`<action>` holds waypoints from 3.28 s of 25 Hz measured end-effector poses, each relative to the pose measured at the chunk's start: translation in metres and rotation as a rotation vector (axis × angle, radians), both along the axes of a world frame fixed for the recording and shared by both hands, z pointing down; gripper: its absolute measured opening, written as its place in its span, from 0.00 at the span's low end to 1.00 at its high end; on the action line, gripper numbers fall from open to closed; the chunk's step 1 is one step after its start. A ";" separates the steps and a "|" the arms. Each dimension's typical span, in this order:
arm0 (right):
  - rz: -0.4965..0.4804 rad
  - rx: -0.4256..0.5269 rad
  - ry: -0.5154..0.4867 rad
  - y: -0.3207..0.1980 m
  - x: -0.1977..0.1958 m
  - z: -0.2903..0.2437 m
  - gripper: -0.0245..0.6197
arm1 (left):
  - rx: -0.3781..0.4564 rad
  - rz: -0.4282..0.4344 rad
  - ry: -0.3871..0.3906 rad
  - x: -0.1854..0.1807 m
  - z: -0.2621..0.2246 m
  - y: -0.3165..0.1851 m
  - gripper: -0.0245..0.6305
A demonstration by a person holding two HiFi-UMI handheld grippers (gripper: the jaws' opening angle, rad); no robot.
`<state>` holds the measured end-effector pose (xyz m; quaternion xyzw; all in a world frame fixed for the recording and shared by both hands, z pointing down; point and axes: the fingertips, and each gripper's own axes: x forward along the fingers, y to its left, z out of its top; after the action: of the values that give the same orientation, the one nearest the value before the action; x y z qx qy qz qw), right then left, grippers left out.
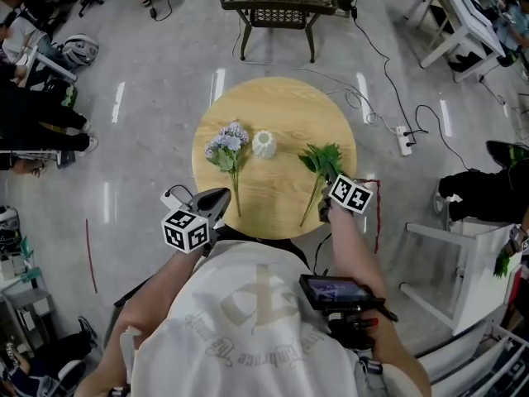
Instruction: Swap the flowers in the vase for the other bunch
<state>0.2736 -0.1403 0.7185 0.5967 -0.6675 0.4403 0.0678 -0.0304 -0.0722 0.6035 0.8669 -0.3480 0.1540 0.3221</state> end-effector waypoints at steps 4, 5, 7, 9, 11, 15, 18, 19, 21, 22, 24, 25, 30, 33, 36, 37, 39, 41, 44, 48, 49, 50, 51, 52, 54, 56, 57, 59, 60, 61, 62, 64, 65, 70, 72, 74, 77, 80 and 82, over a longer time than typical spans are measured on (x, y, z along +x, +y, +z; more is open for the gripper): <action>0.008 0.021 -0.025 0.008 0.000 -0.009 0.07 | 0.012 0.007 0.009 0.002 -0.003 -0.002 0.06; 0.010 0.029 -0.027 0.007 0.000 -0.011 0.07 | 0.016 0.010 0.012 0.001 -0.004 -0.004 0.06; 0.018 0.044 -0.030 0.006 -0.002 -0.016 0.07 | 0.020 0.017 0.016 -0.001 -0.004 -0.007 0.06; 0.028 0.055 -0.031 0.007 -0.002 -0.021 0.07 | 0.024 0.029 0.021 -0.001 -0.005 -0.010 0.06; 0.037 0.066 -0.034 0.008 -0.003 -0.027 0.07 | 0.029 0.042 0.025 0.000 -0.006 -0.013 0.06; 0.049 0.102 -0.036 0.010 -0.008 -0.044 0.07 | 0.031 0.065 0.037 -0.002 -0.006 -0.017 0.06; 0.056 0.144 -0.034 0.007 -0.013 -0.061 0.07 | 0.032 0.080 0.050 -0.008 -0.005 -0.020 0.06; 0.056 0.160 -0.035 0.005 -0.016 -0.067 0.07 | 0.034 0.083 0.053 -0.010 -0.005 -0.022 0.06; 0.051 0.195 -0.039 0.002 -0.019 -0.082 0.07 | 0.036 0.088 0.062 -0.011 -0.006 -0.024 0.06; 0.047 0.211 -0.037 0.001 -0.020 -0.089 0.07 | 0.037 0.092 0.066 -0.010 -0.007 -0.025 0.06; 0.040 0.243 -0.029 -0.002 -0.022 -0.103 0.07 | 0.039 0.101 0.073 -0.010 -0.007 -0.026 0.06; 0.038 0.259 -0.029 -0.004 -0.023 -0.110 0.07 | 0.041 0.105 0.077 -0.010 -0.008 -0.027 0.06; 0.029 0.331 -0.027 -0.009 -0.030 -0.140 0.07 | 0.047 0.116 0.090 -0.014 -0.010 -0.029 0.06; 0.025 0.371 -0.027 -0.014 -0.029 -0.159 0.07 | 0.049 0.121 0.093 -0.016 -0.011 -0.030 0.06; 0.015 0.396 -0.016 -0.022 -0.028 -0.173 0.07 | 0.051 0.129 0.098 -0.018 -0.013 -0.031 0.06; 0.013 0.404 -0.012 -0.024 -0.028 -0.178 0.07 | 0.053 0.132 0.100 -0.019 -0.014 -0.032 0.06; 0.009 0.422 -0.007 -0.028 -0.028 -0.187 0.07 | 0.058 0.136 0.104 -0.020 -0.015 -0.033 0.06; 0.005 0.443 -0.003 -0.033 -0.029 -0.196 0.07 | 0.063 0.139 0.106 -0.020 -0.016 -0.035 0.06; -0.001 0.473 0.002 -0.039 -0.029 -0.208 0.07 | 0.071 0.144 0.111 -0.020 -0.018 -0.037 0.06; -0.013 0.518 -0.003 -0.049 -0.034 -0.228 0.07 | 0.071 0.152 0.119 -0.022 -0.019 -0.038 0.06; -0.018 0.534 -0.005 -0.052 -0.036 -0.234 0.07 | 0.070 0.153 0.121 -0.023 -0.019 -0.038 0.06; -0.024 0.549 -0.006 -0.054 -0.037 -0.240 0.07 | 0.069 0.153 0.122 -0.023 -0.019 -0.038 0.06; -0.030 0.565 -0.006 -0.057 -0.038 -0.246 0.07 | 0.069 0.153 0.123 -0.024 -0.019 -0.037 0.06; -0.035 0.581 -0.007 -0.060 -0.039 -0.252 0.07 | 0.069 0.152 0.123 -0.024 -0.019 -0.036 0.06; -0.043 0.611 -0.011 -0.066 -0.039 -0.263 0.07 | 0.068 0.152 0.122 -0.024 -0.018 -0.034 0.06; -0.048 0.636 -0.014 -0.072 -0.041 -0.272 0.07 | 0.067 0.154 0.119 -0.026 -0.018 -0.033 0.06; -0.052 0.646 -0.015 -0.075 -0.043 -0.277 0.07 | 0.067 0.154 0.117 -0.027 -0.018 -0.032 0.06; -0.064 0.663 -0.016 -0.080 -0.047 -0.284 0.07 | 0.068 0.153 0.114 -0.029 -0.017 -0.031 0.06; -0.070 0.670 -0.017 -0.083 -0.049 -0.288 0.07 | 0.069 0.152 0.112 -0.030 -0.017 -0.031 0.06; -0.074 0.676 -0.020 -0.085 -0.052 -0.292 0.07 | 0.070 0.152 0.110 -0.032 -0.017 -0.031 0.06; -0.076 0.684 -0.023 -0.087 -0.054 -0.296 0.07 | 0.070 0.152 0.109 -0.033 -0.017 -0.031 0.06; -0.080 0.701 -0.030 -0.091 -0.059 -0.305 0.07 | 0.070 0.153 0.106 -0.036 -0.017 -0.030 0.06; -0.084 0.711 -0.034 -0.093 -0.061 -0.309 0.07 | 0.069 0.152 0.106 -0.038 -0.017 -0.030 0.06; -0.100 0.765 -0.061 -0.098 -0.070 -0.330 0.07 | 0.069 0.149 0.107 -0.039 -0.014 -0.028 0.06; -0.100 0.789 -0.079 -0.101 -0.076 -0.341 0.07 | 0.068 0.149 0.108 -0.044 -0.018 -0.028 0.06; -0.103 0.805 -0.086 -0.106 -0.088 -0.351 0.07 | 0.067 0.150 0.110 -0.055 -0.024 -0.031 0.06; -0.122 0.826 -0.091 -0.120 -0.105 -0.360 0.07 | 0.075 0.145 0.110 -0.070 -0.031 -0.041 0.06; -0.147 0.835 -0.105 -0.127 -0.110 -0.359 0.07 | 0.075 0.133 0.110 -0.061 -0.023 -0.043 0.06; -0.156 0.839 -0.108 -0.128 -0.108 -0.356 0.07 | 0.070 0.130 0.110 -0.053 -0.017 -0.040 0.06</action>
<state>0.1659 -0.2684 0.3623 0.4965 -0.8343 0.1551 -0.1827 -0.0839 -0.1122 0.5860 0.9055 -0.2778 0.1147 0.2997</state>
